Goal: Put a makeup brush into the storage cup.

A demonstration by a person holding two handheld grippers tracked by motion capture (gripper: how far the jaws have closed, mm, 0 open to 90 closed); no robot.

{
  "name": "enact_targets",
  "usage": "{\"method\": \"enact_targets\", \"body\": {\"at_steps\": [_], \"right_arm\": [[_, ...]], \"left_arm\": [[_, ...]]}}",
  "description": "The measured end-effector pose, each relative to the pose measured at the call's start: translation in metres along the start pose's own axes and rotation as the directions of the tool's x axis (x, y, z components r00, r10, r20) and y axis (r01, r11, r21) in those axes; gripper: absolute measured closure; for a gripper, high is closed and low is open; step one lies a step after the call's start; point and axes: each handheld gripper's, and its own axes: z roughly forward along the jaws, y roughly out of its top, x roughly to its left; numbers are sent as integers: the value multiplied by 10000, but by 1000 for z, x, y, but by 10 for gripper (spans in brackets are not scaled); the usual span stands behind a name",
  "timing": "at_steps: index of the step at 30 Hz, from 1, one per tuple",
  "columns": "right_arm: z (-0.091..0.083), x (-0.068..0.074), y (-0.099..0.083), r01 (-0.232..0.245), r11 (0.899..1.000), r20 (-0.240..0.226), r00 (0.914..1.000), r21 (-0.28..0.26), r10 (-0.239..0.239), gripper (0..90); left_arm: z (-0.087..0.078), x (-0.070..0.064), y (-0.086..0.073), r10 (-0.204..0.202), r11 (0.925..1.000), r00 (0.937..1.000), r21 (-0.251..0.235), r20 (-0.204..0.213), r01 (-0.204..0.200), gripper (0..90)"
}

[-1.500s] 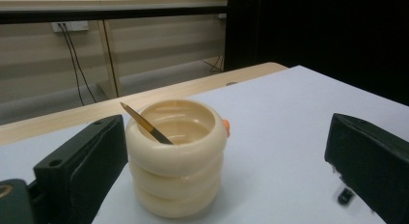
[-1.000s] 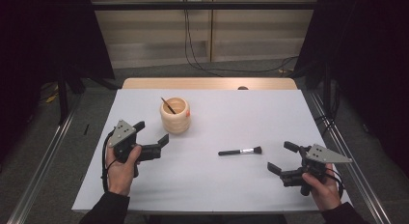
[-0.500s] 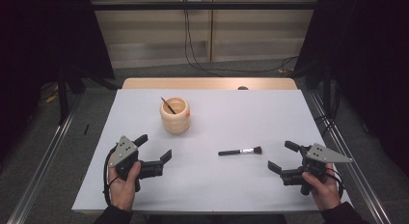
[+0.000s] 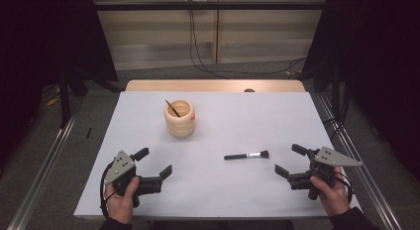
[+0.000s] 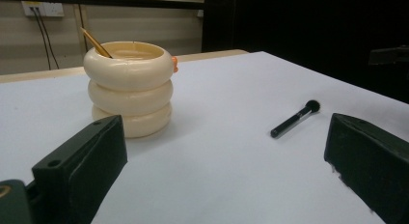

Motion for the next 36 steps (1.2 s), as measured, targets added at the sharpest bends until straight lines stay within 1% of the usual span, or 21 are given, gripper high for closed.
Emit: {"method": "enact_targets", "body": {"at_steps": [4,5,6,9,10,12,14,15,16,19,20,21,22,25,26,27,29,31,32,34,36], "right_arm": [[1,0,1,93,10000,-32,10000,8,-93,0],[3,0,1,106,9999,80,9999,-43,-106,0],[3,0,2,15,10000,19,10000,19,-15,0],[6,-2,4,309,9995,136,9994,60,-310,1],[8,-2,5,260,9996,310,9992,-74,-258,0],[11,-5,8,130,9998,238,9996,-120,-128,0],[15,-8,10,156,9995,441,9989,-281,-144,3],[16,-9,11,252,9995,410,9989,-186,-244,2],[17,-10,12,216,9998,335,9992,-45,-214,5],[22,-12,13,419,9991,368,9984,112,-423,8],[23,-13,15,567,9981,213,9981,241,-572,8],[24,-13,16,626,9977,254,9977,265,-632,8],[25,-14,18,699,9971,342,9969,289,-708,8],[28,-17,24,862,9954,367,9955,425,-878,13],[30,-18,26,1086,9927,370,9932,523,-1106,18],[31,-20,29,1207,9905,362,9917,661,-1233,22],[35,-24,33,977,9921,384,9941,791,-1010,58],[38,-27,37,1061,9904,282,9936,888,-1089,54],[41,-28,39,1038,9898,73,9944,978,-1050,48],[46,-30,42,1090,9883,-34,9940,1068,-1092,44],[53,-32,44,1198,9835,-73,9928,1358,-1200,62]], "left_arm": [[0,-1,0,-74,10000,10000,-17,19,74,10],[0,0,0,-135,9999,9999,-45,63,135,11],[0,0,0,-148,9999,9999,-23,35,148,11],[1,0,-1,-144,9999,9998,43,109,143,12],[1,-1,-1,-118,9999,9998,46,141,117,12],[1,-1,0,-106,9999,9995,-35,313,107,11],[1,-1,0,-93,10000,9996,-14,254,94,8],[1,-1,0,-89,10000,9999,9,143,89,8],[1,0,0,-151,9999,9997,-35,213,152,8],[3,-1,1,-152,9999,9998,26,130,152,7],[4,-1,1,-114,9999,9998,71,159,113,7],[4,-2,1,-102,9999,9995,116,308,98,7],[5,-2,1,-88,9999,9995,117,315,84,7],[4,-1,0,-159,9998,9995,89,269,157,8],[4,-1,0,-239,9997,9995,88,217,238,8],[3,0,0,-182,9997,9997,145,161,180,8],[3,0,0,-152,9998,9999,138,14,152,8],[3,1,0,-147,9998,9998,158,134,145,8],[3,0,0,-138,9998,9998,152,124,136,7],[4,0,0,-176,9997,9998,145,109,175,7],[4,0,-1,-187,9997,9998,151,117,185,8]]}}
